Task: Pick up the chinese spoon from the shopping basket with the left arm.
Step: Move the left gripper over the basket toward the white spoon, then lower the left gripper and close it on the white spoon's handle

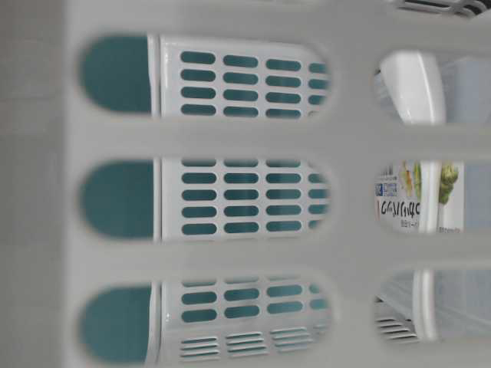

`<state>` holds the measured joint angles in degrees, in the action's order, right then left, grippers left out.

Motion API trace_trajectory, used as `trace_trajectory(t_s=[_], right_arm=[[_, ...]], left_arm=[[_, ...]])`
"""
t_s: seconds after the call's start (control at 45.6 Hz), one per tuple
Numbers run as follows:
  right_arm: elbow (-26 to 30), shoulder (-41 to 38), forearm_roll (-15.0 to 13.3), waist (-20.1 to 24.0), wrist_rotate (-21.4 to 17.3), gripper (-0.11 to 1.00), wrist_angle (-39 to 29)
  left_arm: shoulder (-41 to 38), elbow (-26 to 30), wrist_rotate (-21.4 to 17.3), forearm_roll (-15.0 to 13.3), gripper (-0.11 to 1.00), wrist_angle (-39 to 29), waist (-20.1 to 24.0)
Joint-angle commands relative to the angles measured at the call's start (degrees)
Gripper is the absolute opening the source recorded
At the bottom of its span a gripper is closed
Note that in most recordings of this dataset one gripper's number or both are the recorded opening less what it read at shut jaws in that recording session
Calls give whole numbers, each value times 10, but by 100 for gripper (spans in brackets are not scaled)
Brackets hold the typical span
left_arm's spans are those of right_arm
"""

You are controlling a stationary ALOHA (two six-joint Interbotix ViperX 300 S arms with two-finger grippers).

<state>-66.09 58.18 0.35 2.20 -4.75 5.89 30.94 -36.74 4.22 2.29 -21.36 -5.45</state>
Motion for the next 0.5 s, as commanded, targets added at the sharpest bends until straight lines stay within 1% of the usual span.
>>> trace_trajectory(t_s=[0.0, 0.219, 0.263, 0.329, 0.416, 0.482], right_arm=[[13, -3, 2, 3, -4, 77, 0], [13, -1, 2, 4, -8, 78, -3], [13, 1, 2, 4, -8, 78, -2], [13, 2, 1, 4, -8, 78, -2], [13, 4, 1, 4, -8, 78, -2], [13, 7, 2, 4, -8, 78, -2]], left_arm=[[-47, 52, 2, 2, 0, -36, -7], [-156, 137, 3, 2, 1, -98, -23], [-171, 148, 4, 2, 5, -105, -24], [-203, 171, 5, 2, 19, -121, -25], [-244, 204, 11, 2, 46, -145, -26], [-277, 230, 19, 2, 64, -168, -27]])
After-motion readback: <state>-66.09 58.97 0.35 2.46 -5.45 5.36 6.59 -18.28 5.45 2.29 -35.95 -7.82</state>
